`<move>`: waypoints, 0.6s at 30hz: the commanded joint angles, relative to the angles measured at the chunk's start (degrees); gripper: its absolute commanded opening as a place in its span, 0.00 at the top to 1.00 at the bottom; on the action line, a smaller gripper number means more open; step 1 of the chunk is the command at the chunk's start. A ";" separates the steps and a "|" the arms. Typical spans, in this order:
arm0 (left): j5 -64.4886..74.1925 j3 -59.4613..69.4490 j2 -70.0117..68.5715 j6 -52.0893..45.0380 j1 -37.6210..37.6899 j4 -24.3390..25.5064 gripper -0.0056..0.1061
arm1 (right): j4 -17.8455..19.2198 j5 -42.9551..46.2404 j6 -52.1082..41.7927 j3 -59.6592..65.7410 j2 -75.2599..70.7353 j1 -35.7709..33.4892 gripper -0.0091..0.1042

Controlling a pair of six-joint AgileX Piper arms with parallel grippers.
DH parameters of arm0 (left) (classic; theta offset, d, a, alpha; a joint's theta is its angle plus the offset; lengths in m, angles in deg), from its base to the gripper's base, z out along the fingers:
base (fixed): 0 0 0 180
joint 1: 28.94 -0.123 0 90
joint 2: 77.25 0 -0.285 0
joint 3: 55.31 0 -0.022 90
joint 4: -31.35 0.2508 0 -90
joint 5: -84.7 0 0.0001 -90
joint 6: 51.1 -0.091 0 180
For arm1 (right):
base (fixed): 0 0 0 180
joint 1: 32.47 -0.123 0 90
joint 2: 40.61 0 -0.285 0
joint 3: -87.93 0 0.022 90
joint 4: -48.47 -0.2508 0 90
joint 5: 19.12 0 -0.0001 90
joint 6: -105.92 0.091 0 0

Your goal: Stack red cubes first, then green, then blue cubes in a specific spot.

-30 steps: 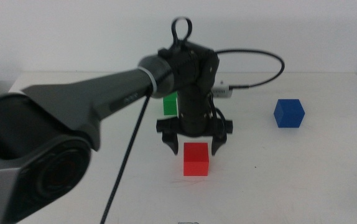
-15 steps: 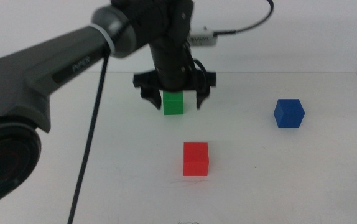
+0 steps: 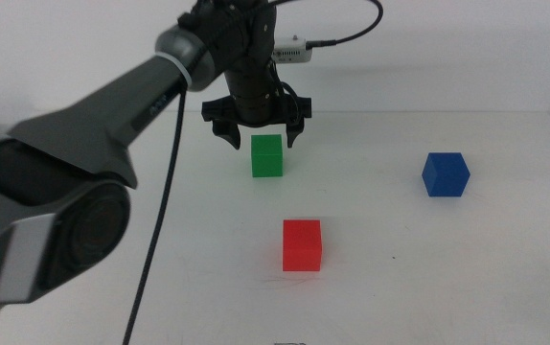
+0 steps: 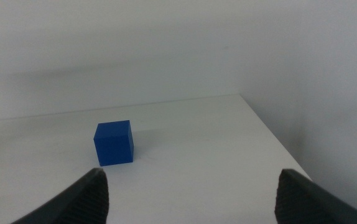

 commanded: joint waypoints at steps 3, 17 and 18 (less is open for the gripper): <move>0.74 -5.24 -1.07 -1.53 -0.44 -0.18 0.11 | 0.63 4.30 -0.47 -1.00 -0.48 0.39 0.21; -9.92 -5.33 2.97 -2.19 -0.44 2.23 0.11 | 0.63 4.30 -0.47 -1.00 -0.48 0.39 0.21; -10.61 -5.33 3.05 -2.19 -0.44 2.71 0.11 | 0.63 4.30 -0.47 -1.00 -0.48 0.39 0.21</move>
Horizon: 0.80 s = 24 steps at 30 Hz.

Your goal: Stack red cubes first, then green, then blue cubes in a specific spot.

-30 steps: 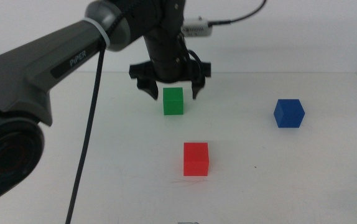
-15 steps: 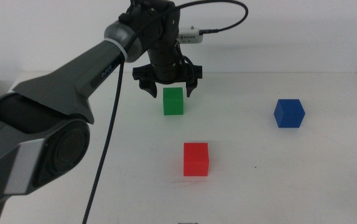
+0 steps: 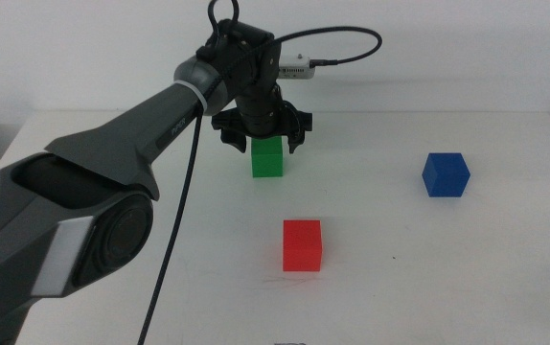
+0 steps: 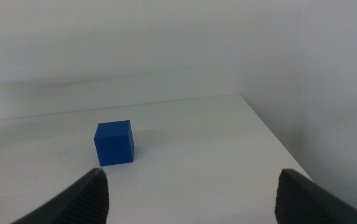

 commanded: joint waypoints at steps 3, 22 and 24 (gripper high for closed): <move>-5.14 -1.94 -3.33 0.26 -0.01 2.22 0.11 | 0.63 4.30 -0.47 -1.00 -0.48 0.39 0.21; -6.29 -2.00 -1.65 1.38 -0.01 1.67 0.69 | 0.63 4.30 -0.47 -1.00 -0.48 0.39 0.21; -3.85 -2.00 -3.02 3.05 0.11 2.23 0.85 | 0.63 4.30 -0.47 -1.00 -0.48 0.39 0.21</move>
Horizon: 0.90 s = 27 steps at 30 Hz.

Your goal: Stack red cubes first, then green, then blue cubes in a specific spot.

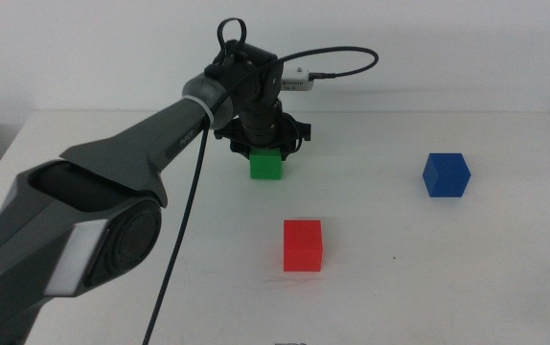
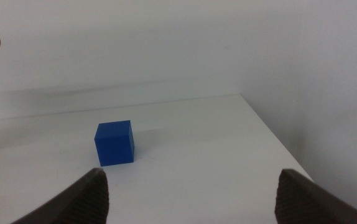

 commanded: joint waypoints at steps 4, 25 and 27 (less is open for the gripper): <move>7.83 -1.83 -9.87 4.52 0.26 1.16 0.96 | 0.63 4.30 -0.47 -1.00 -0.48 0.39 0.21; 8.16 24.97 -35.88 15.58 12.53 9.78 0.96 | 0.63 4.30 -0.47 -1.00 -0.48 0.39 0.21; 4.41 30.69 -39.34 17.43 13.35 9.82 0.96 | 0.63 4.30 -0.47 -1.00 -0.48 0.39 0.21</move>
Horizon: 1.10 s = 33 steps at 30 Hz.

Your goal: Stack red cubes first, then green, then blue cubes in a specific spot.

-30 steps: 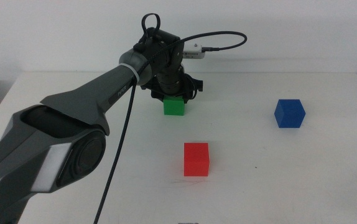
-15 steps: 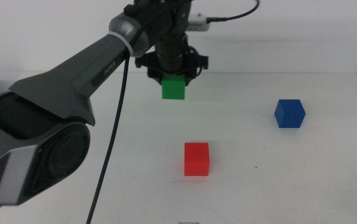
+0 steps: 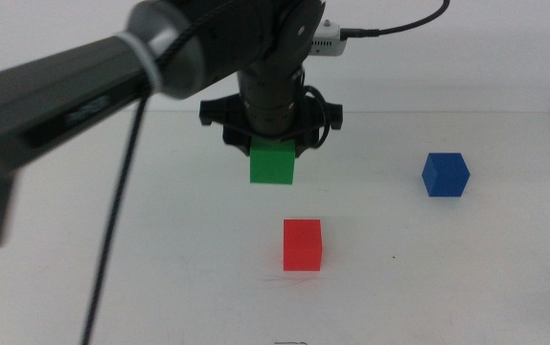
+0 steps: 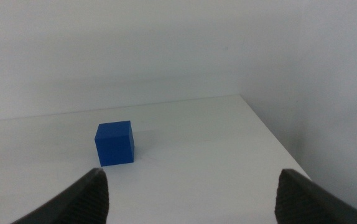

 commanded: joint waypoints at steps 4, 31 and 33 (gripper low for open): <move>-7.13 8.53 -9.64 7.23 1.83 1.21 0.96 | 0.63 4.30 -0.47 -1.00 -0.48 0.39 0.21; -13.27 9.59 -0.54 9.45 3.53 -4.47 0.96 | 0.63 4.30 -0.47 -1.00 -0.48 0.39 0.21; -13.06 9.59 -0.25 9.03 3.53 -5.30 0.96 | 0.63 4.30 -0.47 -1.00 -0.48 0.39 0.21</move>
